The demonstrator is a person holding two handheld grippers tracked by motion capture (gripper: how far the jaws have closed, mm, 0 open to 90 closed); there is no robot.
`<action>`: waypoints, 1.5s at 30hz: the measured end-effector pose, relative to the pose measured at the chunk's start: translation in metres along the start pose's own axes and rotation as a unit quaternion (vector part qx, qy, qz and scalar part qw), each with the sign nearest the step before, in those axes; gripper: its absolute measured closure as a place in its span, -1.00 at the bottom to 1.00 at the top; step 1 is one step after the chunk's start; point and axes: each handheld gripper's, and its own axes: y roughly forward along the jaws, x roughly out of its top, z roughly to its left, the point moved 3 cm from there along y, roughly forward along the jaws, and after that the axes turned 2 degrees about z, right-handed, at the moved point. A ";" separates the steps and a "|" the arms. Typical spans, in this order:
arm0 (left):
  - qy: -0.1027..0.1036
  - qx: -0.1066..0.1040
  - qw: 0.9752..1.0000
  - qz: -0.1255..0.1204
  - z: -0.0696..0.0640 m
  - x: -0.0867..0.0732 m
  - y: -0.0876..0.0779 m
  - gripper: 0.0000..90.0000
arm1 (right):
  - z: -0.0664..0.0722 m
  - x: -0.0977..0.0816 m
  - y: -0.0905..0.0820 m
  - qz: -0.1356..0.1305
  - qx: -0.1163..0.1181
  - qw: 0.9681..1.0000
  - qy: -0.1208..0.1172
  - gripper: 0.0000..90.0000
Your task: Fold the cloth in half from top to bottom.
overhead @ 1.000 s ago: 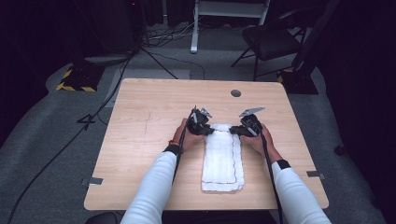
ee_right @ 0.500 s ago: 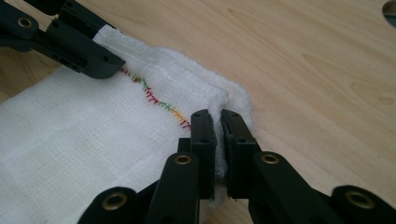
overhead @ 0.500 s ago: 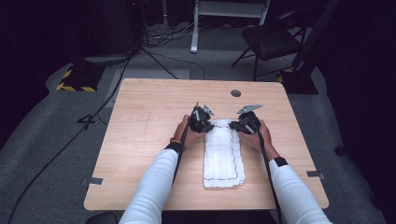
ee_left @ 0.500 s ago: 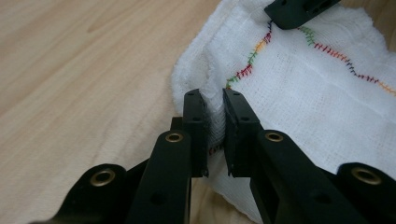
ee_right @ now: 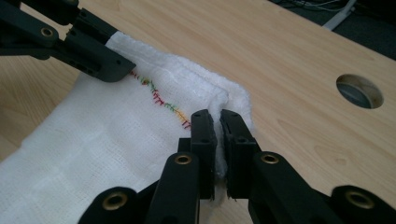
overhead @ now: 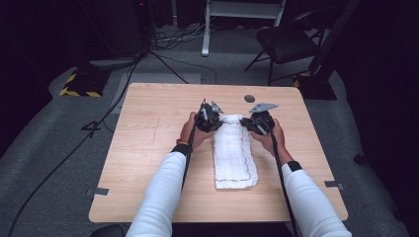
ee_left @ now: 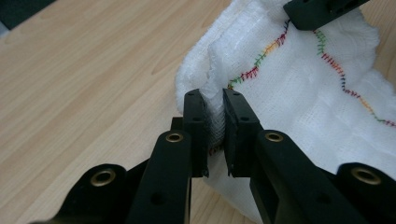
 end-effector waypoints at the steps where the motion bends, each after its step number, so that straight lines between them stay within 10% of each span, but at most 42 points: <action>1: -0.001 0.003 1.000 -0.003 0.001 0.002 -0.002 0.80 | 0.000 0.002 -0.002 -0.004 0.000 1.000 0.001 0.89; 15: 0.010 -0.008 0.999 -0.051 -0.006 0.007 -0.027 0.79 | 0.002 0.012 -0.024 -0.037 0.004 0.999 -0.009 0.89; 45: 0.050 -0.086 0.992 -0.078 -0.065 -0.052 -0.051 0.74 | 0.045 -0.050 -0.064 -0.044 0.097 0.993 -0.054 0.89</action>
